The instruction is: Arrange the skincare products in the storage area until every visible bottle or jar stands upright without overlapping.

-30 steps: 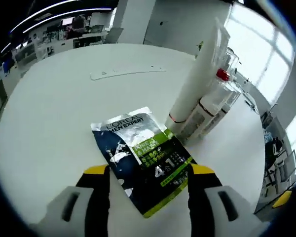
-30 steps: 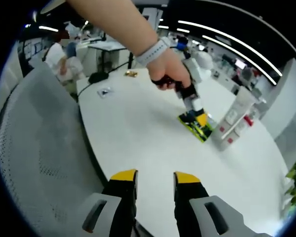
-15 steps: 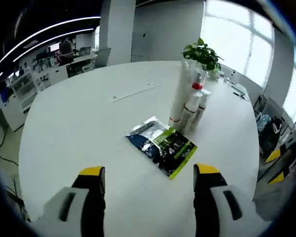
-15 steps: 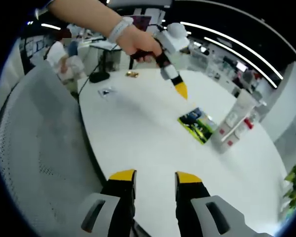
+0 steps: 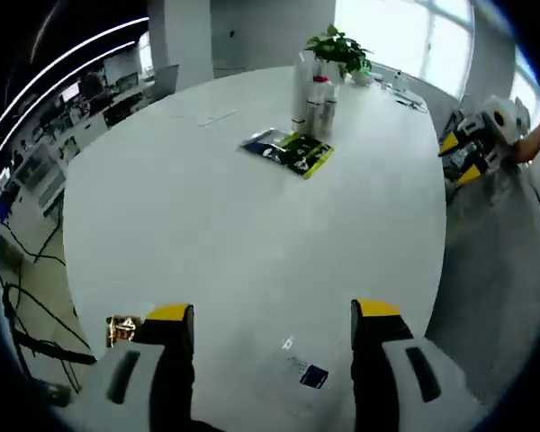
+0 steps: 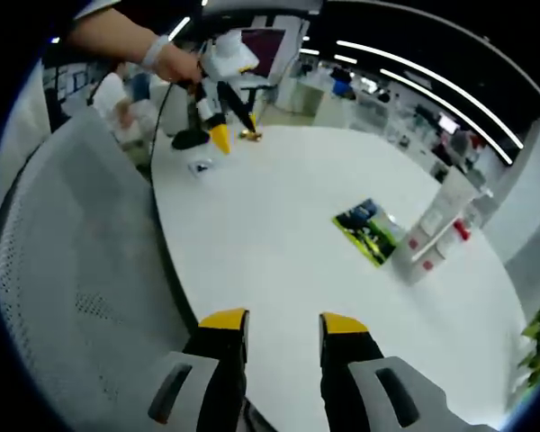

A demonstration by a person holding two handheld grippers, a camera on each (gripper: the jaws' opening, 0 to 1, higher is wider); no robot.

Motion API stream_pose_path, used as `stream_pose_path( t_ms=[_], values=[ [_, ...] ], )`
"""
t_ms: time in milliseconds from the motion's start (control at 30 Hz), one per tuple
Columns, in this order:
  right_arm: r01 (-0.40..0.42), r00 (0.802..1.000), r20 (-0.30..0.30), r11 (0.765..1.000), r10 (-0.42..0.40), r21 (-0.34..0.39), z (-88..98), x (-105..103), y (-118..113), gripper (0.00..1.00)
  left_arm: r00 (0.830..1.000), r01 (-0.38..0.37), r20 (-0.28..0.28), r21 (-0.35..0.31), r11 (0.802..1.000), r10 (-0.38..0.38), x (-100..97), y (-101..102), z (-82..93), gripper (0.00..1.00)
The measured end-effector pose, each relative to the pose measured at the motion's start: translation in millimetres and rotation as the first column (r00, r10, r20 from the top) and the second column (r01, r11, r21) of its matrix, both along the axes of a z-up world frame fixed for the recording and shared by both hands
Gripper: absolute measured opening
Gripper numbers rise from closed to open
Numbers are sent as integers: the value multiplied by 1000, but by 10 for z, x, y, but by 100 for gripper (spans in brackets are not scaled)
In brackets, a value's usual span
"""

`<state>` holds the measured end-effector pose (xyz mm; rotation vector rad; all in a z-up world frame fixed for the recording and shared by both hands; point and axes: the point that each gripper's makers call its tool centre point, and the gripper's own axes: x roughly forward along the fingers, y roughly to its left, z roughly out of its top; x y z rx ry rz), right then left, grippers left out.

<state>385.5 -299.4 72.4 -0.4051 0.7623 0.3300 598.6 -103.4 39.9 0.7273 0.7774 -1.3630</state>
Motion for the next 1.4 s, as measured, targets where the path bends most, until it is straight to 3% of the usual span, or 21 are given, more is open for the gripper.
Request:
stream_pose_path(
  t_ms=[167,200,267,367,567,633,667,733,767,900,1067,1200,1267,1333,1400],
  values=[
    [-7,1000,-9,1000,7,-10,-13,-8,-2,30,991,133,9,69,989,-134,-64,123,-143,65],
    [-7,1000,-9,1000,7,-11,-15,-9,-2,30,985,165,21,132,978,-169,-50,201,-212,65],
    [-11,1000,-10,1000,11,-10,-16,-9,7,30,969,232,33,191,954,-243,-65,265,-283,64],
    [-24,1000,-9,1000,24,-10,-16,-10,34,31,942,324,22,196,926,-334,-163,256,-324,64],
    [-18,1000,-10,1000,18,-7,-15,-9,24,31,915,396,-28,251,883,-402,-291,361,-477,63],
    [-22,1000,-10,1000,22,-6,-14,-9,34,32,905,416,-28,264,870,-424,-308,391,-519,58],
    [-26,1000,-11,1000,26,-6,-15,-11,42,31,896,435,-16,226,872,-443,-319,333,-493,58],
    [-28,1000,-11,1000,28,-7,-17,-11,44,31,909,410,-23,238,881,-417,-298,354,-488,54],
    [-26,1000,-12,1000,26,-5,-19,-12,45,31,906,416,-22,236,878,-423,-300,353,-488,52],
    [-27,1000,-16,1000,27,-5,-26,-15,45,31,870,480,-15,248,841,-492,-371,381,-479,35],
    [-38,999,-19,999,38,-9,-32,-19,62,31,882,458,-17,262,850,-470,-354,380,-480,35],
    [-34,999,-18,999,34,-8,-28,-14,55,31,902,417,-14,279,865,-431,-322,410,-478,35],
    [-35,999,-20,999,35,-10,-33,-17,54,31,922,375,-11,276,885,-387,-286,424,-457,35],
    [-39,999,-20,999,39,-12,-33,-16,59,31,953,295,-11,239,925,-302,-257,387,-405,35],
    [-40,999,-19,999,40,-11,-28,-15,63,31,961,268,2,218,938,-275,-239,362,-348,35]
  ],
)
